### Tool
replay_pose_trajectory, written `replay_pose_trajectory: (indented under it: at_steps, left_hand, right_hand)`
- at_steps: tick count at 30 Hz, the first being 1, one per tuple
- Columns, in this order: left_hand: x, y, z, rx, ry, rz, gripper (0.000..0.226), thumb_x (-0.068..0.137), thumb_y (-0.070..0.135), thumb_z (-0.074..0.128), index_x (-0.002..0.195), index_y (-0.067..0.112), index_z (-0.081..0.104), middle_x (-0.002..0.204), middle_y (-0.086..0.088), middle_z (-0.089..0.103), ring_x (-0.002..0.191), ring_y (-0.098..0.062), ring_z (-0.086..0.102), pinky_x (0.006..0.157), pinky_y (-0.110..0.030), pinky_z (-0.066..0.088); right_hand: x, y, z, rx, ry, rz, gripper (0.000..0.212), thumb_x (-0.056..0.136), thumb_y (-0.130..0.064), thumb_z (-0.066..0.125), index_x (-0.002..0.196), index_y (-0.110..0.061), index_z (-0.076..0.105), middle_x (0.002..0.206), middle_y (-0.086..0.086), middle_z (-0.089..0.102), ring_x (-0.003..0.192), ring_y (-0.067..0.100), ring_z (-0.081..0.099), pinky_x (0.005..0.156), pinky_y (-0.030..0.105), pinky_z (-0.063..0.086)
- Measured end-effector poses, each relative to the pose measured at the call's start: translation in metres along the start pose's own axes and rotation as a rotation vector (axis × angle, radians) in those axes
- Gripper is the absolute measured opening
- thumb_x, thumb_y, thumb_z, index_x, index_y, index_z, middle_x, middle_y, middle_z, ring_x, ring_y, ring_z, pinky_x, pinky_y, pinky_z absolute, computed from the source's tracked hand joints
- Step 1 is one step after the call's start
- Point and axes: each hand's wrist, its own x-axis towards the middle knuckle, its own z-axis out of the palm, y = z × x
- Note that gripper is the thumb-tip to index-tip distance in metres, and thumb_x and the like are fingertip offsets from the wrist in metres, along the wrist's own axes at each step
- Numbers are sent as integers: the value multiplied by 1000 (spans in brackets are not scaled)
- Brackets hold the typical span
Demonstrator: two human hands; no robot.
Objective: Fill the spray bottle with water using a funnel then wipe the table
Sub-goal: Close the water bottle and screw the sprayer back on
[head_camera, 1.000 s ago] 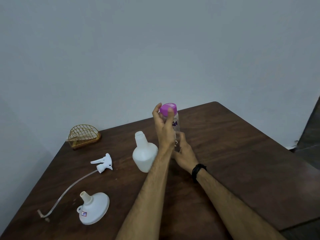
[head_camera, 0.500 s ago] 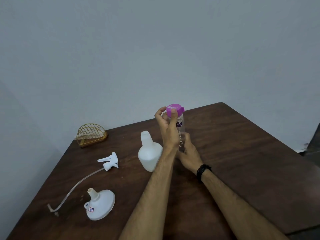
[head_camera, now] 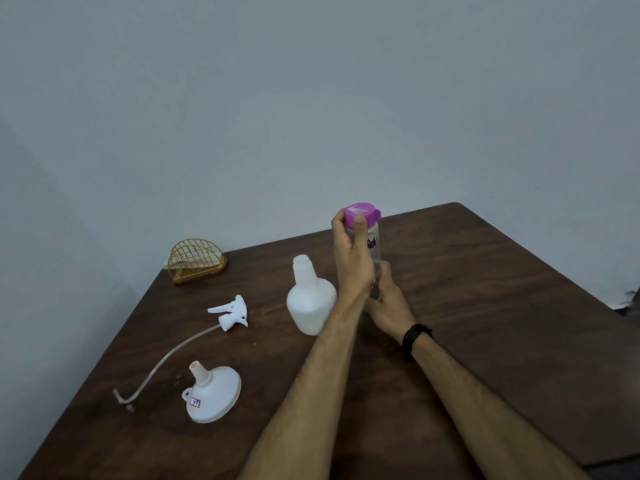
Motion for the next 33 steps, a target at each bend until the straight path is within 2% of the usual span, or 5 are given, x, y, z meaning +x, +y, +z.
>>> replay_pose_trajectory:
  at_steps: [10,14,19,27,33]
  left_hand:
    - [-55,-15,-23,381,-97,-17,77,85,45,66,150,33,28,145,3,49,130,-13,52,106,-40,49]
    - [-73,-2,-53,427,-151,-18,55,89,25,72,136,24,46,120,11,63,102,0,63,89,-21,54]
    - [-92,13,-98,520,-138,136,21,88,14,72,107,20,65,85,11,66,73,-3,62,65,-14,49]
    - [-84,38,-174,673,201,189,22,85,24,76,105,25,66,96,10,65,83,-5,61,69,-17,52]
    - [-26,66,-240,815,280,-43,23,88,35,70,103,17,66,89,8,65,85,-9,62,80,-30,52]
  right_hand:
    - [-2,-11,1,-135,27,-58,33,95,-35,54,124,-20,53,103,-2,67,92,18,67,79,39,57]
    - [-4,-7,-1,-69,37,-8,49,91,-27,68,132,-22,42,99,-12,64,87,6,64,68,19,46]
    - [-6,-3,-1,-10,66,-6,63,82,-29,79,133,-22,43,119,-1,64,100,14,61,80,25,44]
    - [-9,-1,-2,-40,86,60,69,80,-26,82,136,-20,43,128,3,61,83,-2,58,77,18,45]
    - [-19,1,-2,-160,294,-29,89,69,-41,87,138,-15,36,139,7,41,124,21,46,101,36,44]
